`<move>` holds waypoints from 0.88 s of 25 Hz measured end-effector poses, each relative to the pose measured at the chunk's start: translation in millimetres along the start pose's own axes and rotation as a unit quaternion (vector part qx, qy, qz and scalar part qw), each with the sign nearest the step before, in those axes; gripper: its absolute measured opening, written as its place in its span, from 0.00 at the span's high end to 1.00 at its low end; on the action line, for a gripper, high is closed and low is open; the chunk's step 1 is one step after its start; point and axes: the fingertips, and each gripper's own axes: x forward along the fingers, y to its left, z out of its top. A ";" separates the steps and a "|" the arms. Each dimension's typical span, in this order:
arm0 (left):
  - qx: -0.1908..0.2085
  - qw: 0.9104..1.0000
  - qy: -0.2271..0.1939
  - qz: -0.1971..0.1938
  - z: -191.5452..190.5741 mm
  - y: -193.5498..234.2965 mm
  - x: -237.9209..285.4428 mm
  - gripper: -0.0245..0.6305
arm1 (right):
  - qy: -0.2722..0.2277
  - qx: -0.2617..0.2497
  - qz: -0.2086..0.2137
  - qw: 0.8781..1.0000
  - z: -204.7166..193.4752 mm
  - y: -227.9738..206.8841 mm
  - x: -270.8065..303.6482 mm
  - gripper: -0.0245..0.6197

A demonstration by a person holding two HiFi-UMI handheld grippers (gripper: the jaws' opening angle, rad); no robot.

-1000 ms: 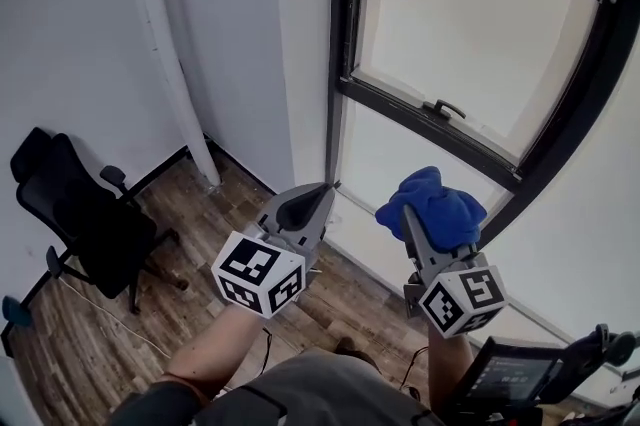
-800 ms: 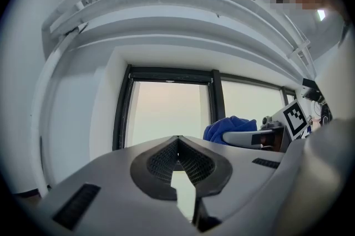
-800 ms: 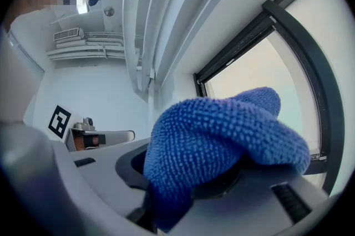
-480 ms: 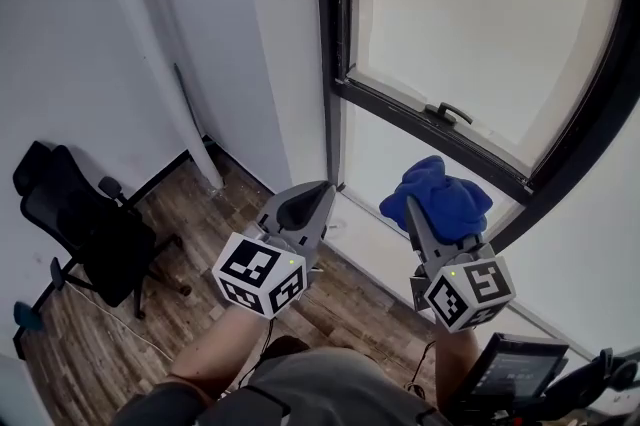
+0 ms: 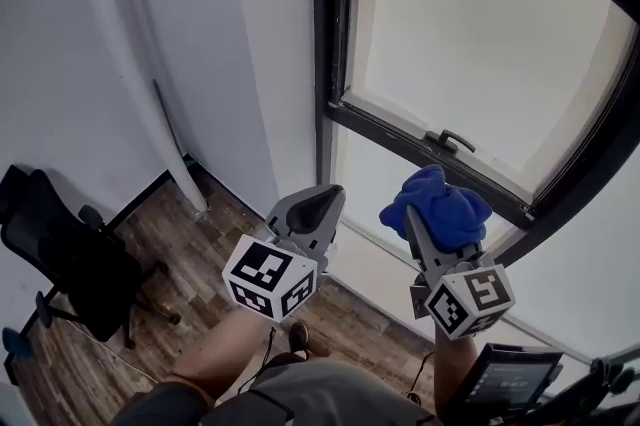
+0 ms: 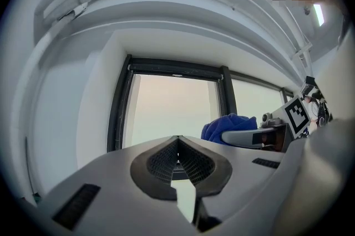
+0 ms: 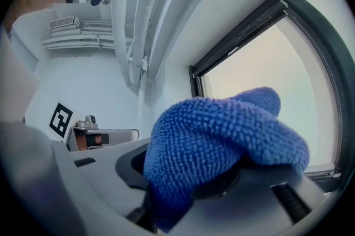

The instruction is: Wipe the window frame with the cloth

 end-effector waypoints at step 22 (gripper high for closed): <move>0.005 1.000 -0.014 -0.028 33.9 172.0 74.2 0.96 | 0.005 -0.012 -0.033 0.999 12.9 -4.9 185.1 0.73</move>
